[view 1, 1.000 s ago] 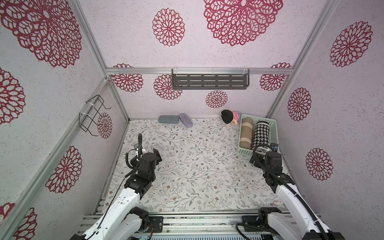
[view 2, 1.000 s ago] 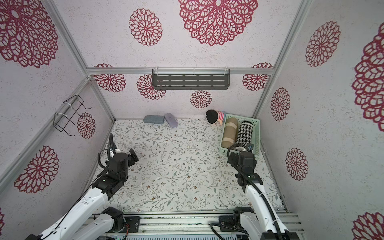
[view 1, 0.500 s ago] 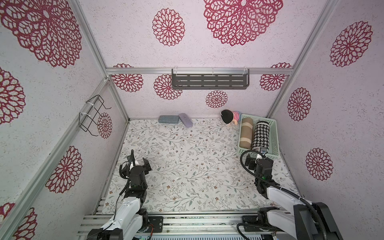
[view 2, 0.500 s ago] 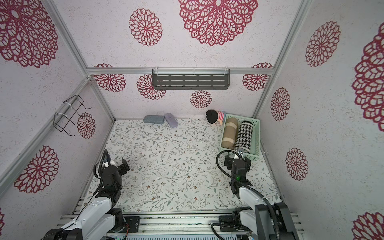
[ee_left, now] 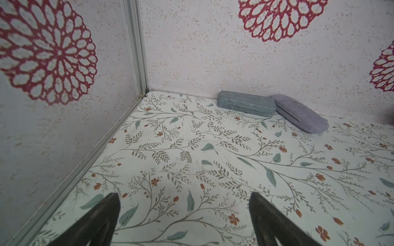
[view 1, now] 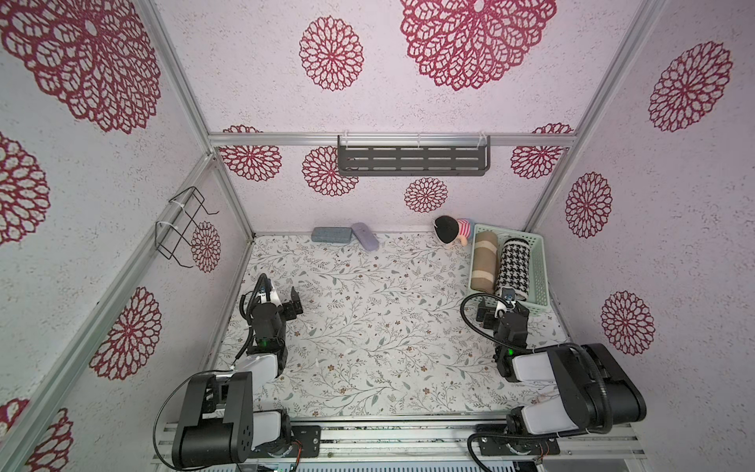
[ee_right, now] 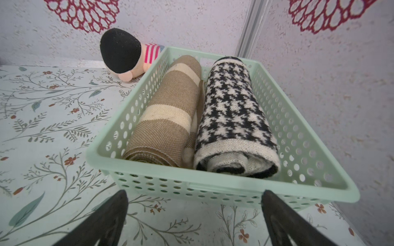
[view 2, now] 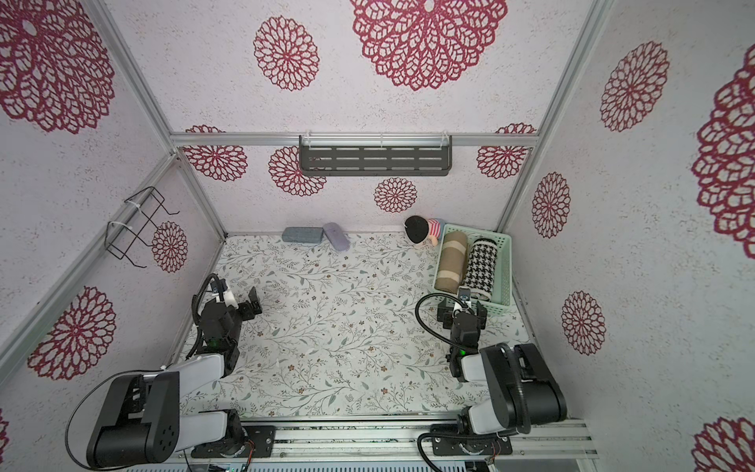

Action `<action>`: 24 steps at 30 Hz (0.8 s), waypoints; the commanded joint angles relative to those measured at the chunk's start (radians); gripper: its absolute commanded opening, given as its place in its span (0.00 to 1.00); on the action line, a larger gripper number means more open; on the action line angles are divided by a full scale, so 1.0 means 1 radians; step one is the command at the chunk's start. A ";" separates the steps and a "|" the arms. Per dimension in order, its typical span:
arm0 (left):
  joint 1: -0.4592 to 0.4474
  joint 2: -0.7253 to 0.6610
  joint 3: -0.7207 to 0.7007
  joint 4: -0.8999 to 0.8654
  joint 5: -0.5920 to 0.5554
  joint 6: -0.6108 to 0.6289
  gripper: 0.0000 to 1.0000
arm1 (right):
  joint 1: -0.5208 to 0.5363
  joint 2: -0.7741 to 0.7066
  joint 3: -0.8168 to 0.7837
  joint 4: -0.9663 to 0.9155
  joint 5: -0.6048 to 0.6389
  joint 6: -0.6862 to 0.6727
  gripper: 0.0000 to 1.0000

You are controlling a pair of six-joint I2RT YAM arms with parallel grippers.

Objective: Roll up the scarf and place it into the basket
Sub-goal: Reset both arms

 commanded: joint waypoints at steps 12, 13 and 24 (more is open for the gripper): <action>0.065 0.225 0.109 0.055 0.061 -0.009 0.97 | -0.068 0.044 0.024 0.100 0.010 0.069 0.99; 0.063 0.231 0.104 0.080 0.054 0.000 0.97 | -0.068 0.041 0.025 0.095 0.010 0.069 0.99; 0.057 0.231 0.102 0.082 0.045 0.004 0.97 | -0.073 0.040 0.025 0.094 -0.002 0.070 0.99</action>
